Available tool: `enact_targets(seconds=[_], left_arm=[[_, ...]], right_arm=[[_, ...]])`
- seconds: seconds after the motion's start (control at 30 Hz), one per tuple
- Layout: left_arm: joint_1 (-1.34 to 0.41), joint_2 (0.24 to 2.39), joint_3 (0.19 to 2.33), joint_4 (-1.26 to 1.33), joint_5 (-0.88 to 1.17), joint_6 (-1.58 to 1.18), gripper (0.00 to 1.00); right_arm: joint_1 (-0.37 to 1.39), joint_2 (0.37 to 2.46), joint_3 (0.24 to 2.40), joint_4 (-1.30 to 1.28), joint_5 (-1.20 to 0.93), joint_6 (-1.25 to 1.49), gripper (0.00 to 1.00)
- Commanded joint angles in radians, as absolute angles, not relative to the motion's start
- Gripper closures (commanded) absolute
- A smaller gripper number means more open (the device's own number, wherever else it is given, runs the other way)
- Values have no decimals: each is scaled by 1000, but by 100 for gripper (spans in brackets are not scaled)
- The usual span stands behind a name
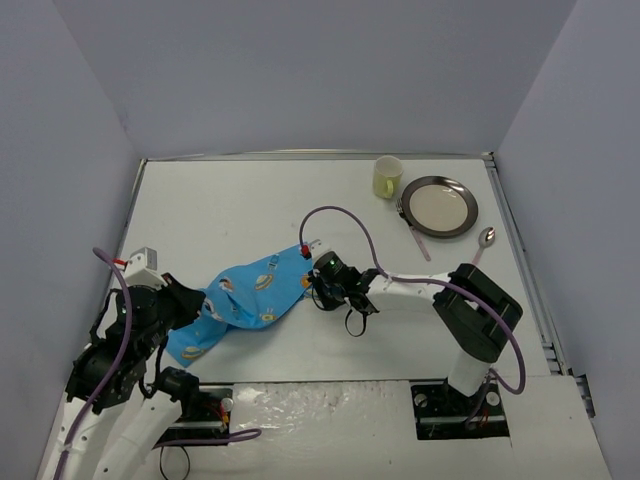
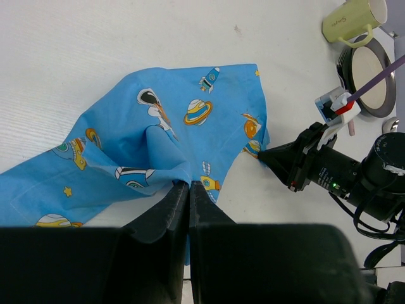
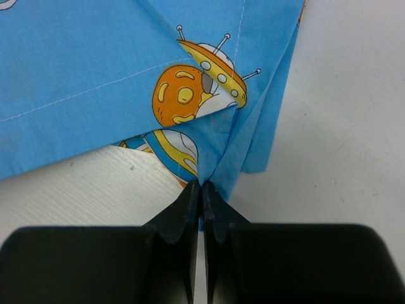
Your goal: Set the dinner table for one person
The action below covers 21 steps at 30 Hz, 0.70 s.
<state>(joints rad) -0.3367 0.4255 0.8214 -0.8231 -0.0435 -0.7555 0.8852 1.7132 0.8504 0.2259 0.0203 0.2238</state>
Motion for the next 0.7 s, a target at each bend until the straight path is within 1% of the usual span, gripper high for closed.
enact_targets(seconds=[0.0,0.13,0.23,0.27,0.3,0.37,0.43,0.53,0.57,0.6,0.67], left_arm=[[-332,449,877,-784,-61,-744,100],[-332,494,891,-712,-81,-723,100],[-331,635,997,-614,-122,-658,100],[-331,689,1047,-592,-138,-631,100],[-329,749,1104,-568,-157,-603,100],[-313,890,1199,-517,-173,-540,100],[-279,1024,1345,-491,-151,-504,100],[-188,1177,1588,-469,-69,-487,100],[-161,1224,1652,-467,-34,-488,100],[-114,1294,1752,-467,28,-488,100],[-52,1393,1891,-467,101,-481,100]], right_arm=[[890,1705,853,241,68,221,100],[884,1653,921,188,117,189,100],[841,1619,1038,104,160,145,100],[814,1617,1108,81,164,125,100],[783,1617,1195,57,166,103,100],[727,1626,1300,10,146,86,100],[662,1658,1469,-47,137,54,100],[604,1721,1743,-106,155,-25,100],[591,1734,1758,-109,160,-29,100],[572,1749,1868,-118,165,-53,100],[542,1767,1960,-121,168,-76,100]])
